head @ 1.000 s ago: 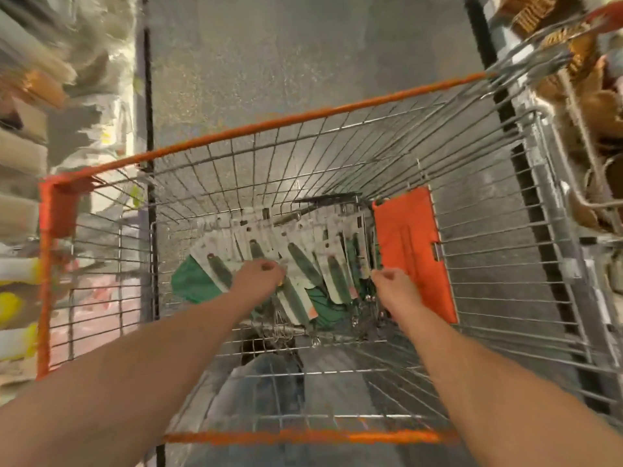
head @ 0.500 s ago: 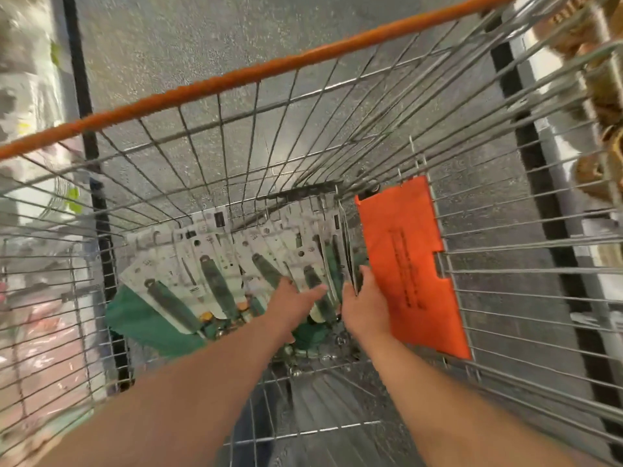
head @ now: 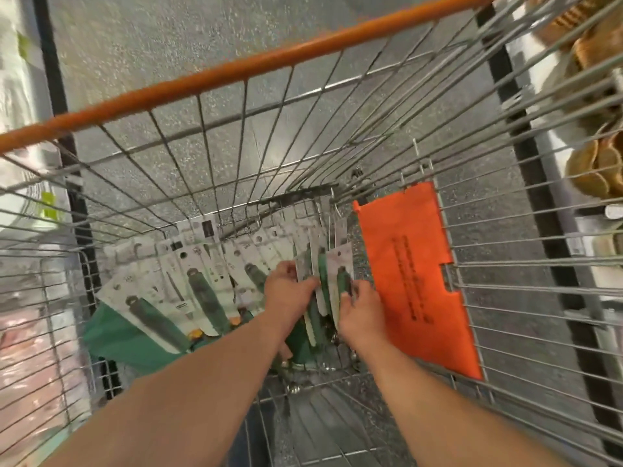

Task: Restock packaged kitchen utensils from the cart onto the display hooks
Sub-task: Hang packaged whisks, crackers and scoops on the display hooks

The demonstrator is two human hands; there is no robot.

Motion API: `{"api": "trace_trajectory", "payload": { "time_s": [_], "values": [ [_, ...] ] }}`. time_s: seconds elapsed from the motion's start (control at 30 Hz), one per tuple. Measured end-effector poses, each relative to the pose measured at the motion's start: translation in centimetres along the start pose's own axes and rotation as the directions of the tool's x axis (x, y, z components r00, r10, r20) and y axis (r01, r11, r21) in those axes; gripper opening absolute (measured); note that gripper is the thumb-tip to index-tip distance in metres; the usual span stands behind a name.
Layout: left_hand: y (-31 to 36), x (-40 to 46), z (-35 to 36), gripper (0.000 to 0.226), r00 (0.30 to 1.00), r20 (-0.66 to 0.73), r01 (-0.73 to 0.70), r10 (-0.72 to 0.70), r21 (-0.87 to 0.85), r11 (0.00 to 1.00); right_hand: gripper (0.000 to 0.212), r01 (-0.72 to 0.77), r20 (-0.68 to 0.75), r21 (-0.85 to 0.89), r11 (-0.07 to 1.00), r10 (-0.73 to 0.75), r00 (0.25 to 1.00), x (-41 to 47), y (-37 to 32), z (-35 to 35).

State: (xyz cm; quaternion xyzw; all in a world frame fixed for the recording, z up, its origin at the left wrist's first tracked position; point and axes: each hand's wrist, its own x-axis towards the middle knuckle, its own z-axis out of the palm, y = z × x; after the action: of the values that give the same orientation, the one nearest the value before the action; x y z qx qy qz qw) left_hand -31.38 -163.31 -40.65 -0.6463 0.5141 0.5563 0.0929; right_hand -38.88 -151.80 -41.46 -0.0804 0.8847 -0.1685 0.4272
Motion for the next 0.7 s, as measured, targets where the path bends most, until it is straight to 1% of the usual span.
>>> {"api": "trace_trajectory", "payload": {
  "time_s": [0.07,0.13,0.2,0.27,0.3,0.33,0.37,0.4,0.47,0.5,0.53,0.6,0.7],
  "values": [
    [0.0,0.7,-0.3,0.032,1.000,0.023,0.005,-0.005,-0.026,1.000,0.024,-0.011,0.032,0.050,0.999,0.009,0.999,0.2,-0.4,0.4],
    [-0.1,1.4,-0.5,0.029,0.999,0.040,0.020,-0.018,-0.036,0.999,0.027,-0.048,0.045,0.122,0.991,0.043,0.998,0.6,-0.9,0.6],
    [-0.4,2.0,-0.8,0.016,0.998,0.056,0.037,-0.033,-0.078,0.996,0.040,-0.088,0.046,0.204,0.975,0.080,0.996,1.2,-1.1,0.7],
    [-0.2,1.8,-1.2,0.009,0.996,0.081,0.053,-0.045,-0.105,0.993,0.057,-0.141,0.055,0.228,0.963,0.132,0.990,1.6,-1.0,1.0],
    [-0.2,1.8,-1.3,0.012,0.994,0.087,0.069,-0.059,-0.119,0.990,0.068,-0.174,0.065,0.207,0.963,0.164,0.984,1.7,-1.0,1.1],
    [-0.2,1.7,-1.4,0.020,0.993,0.099,0.082,-0.067,-0.152,0.985,0.077,-0.193,0.070,0.186,0.963,0.183,0.981,2.1,-0.7,1.5],
    [-0.4,1.6,-1.4,0.034,0.991,0.118,0.090,-0.069,-0.191,0.977,0.083,-0.208,0.074,0.162,0.965,0.199,0.977,2.2,-0.7,1.7],
    [-0.8,1.6,-1.4,0.045,0.990,0.135,0.081,-0.051,-0.225,0.971,0.083,-0.208,0.076,0.141,0.968,0.199,0.977,2.2,-0.7,1.7],
    [-1.1,1.6,-1.1,0.051,0.985,0.174,0.061,-0.018,-0.246,0.967,0.068,-0.192,0.070,0.097,0.977,0.186,0.980,2.4,-0.7,1.4],
    [-1.2,1.6,-1.0,0.048,0.981,0.191,0.050,-0.002,-0.245,0.968,0.064,-0.177,0.060,0.074,0.981,0.173,0.983,2.3,-0.8,1.2],
    [-1.3,1.4,-1.0,0.042,0.979,0.202,0.028,0.021,-0.237,0.971,0.064,-0.158,0.047,0.050,0.986,0.155,0.987,2.4,-0.7,1.1],
    [-1.4,1.3,-0.7,0.036,0.978,0.204,0.000,0.050,-0.239,0.971,0.063,-0.140,0.025,0.050,0.989,0.139,0.990,2.3,-0.5,1.2],
    [-1.7,1.4,-0.3,0.040,0.968,0.248,0.059,0.025,-0.328,0.943,0.054,-0.116,0.018,0.122,0.986,0.115,0.993,2.1,-0.3,1.8]
  ]
}}
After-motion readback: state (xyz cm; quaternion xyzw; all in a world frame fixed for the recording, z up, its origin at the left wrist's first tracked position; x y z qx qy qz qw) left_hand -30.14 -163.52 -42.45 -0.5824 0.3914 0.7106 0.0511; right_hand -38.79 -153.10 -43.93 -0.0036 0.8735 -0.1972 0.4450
